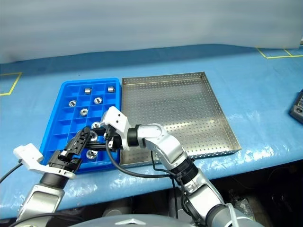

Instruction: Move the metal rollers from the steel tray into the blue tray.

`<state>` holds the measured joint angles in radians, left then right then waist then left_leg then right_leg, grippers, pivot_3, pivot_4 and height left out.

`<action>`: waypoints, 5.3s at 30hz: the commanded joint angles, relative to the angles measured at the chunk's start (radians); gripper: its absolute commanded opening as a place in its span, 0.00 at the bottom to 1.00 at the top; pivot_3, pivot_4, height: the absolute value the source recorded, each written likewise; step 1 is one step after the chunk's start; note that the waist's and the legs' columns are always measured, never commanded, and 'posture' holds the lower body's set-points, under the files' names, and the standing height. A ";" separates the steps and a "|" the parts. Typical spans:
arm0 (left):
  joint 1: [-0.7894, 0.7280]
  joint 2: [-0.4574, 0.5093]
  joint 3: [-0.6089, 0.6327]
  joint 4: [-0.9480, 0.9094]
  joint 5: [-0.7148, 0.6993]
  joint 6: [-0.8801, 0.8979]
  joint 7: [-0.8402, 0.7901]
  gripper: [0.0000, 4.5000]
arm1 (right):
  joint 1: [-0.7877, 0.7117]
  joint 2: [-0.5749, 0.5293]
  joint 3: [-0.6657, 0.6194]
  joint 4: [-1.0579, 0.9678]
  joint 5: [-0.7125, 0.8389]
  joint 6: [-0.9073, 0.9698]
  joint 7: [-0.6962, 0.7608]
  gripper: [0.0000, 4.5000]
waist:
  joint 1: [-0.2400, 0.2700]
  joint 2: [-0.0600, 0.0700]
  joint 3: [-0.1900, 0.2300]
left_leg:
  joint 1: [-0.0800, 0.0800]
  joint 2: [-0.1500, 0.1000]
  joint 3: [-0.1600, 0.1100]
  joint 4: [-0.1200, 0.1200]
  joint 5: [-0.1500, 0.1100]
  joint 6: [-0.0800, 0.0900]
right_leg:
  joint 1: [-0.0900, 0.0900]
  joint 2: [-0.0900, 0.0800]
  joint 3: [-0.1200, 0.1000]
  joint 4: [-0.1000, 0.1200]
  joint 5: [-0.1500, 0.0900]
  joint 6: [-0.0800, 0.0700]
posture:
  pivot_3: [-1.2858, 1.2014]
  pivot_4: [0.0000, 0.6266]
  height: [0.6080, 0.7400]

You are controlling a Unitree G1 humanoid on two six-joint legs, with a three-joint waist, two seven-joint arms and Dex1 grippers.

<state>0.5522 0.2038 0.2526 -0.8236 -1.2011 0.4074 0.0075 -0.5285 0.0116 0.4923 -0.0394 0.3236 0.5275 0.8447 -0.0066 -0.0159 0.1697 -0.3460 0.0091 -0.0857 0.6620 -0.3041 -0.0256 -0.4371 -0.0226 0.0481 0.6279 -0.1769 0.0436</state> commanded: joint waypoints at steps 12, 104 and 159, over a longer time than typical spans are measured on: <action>0.005 0.042 -0.045 -0.045 -0.037 -0.008 0.027 0.30 | -0.022 0.027 -0.006 -0.010 0.004 -0.036 0.007 0.41 | 0.006 0.000 0.000 | 0.000 0.000 0.000 0.000 0.000 0.000 | 0.000 0.000 0.000 0.000 0.000 0.000 | 0.59 0.24 1.00; -0.082 -0.073 0.133 0.116 0.722 -0.297 -0.036 1.00 | 0.132 -0.133 -0.031 -0.263 0.009 0.096 -0.152 1.00 | -0.004 -0.003 0.000 | 0.000 -0.001 -0.001 -0.002 0.001 -0.002 | 0.001 -0.001 -0.001 -0.002 0.000 0.001 | 0.57 0.24 1.00; -0.081 -0.174 0.099 0.128 0.835 -0.379 -0.036 1.00 | 0.115 -0.122 -0.036 -0.245 0.008 0.048 -0.140 1.00 | 0.021 -0.003 0.000 | -0.002 -0.001 -0.001 -0.001 0.001 -0.002 | -0.001 -0.001 -0.001 -0.002 0.000 0.001 | 0.58 0.24 1.00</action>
<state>0.4694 0.0242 0.3504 -0.6742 -0.3692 0.0363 -0.0235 -0.4105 -0.1144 0.4674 -0.2437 0.3209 0.5935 0.7016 0.0139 -0.0191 0.1701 -0.3479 0.0081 -0.0867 0.6605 -0.3030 -0.0277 -0.4381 -0.0236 0.0471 0.6261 -0.1767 0.0448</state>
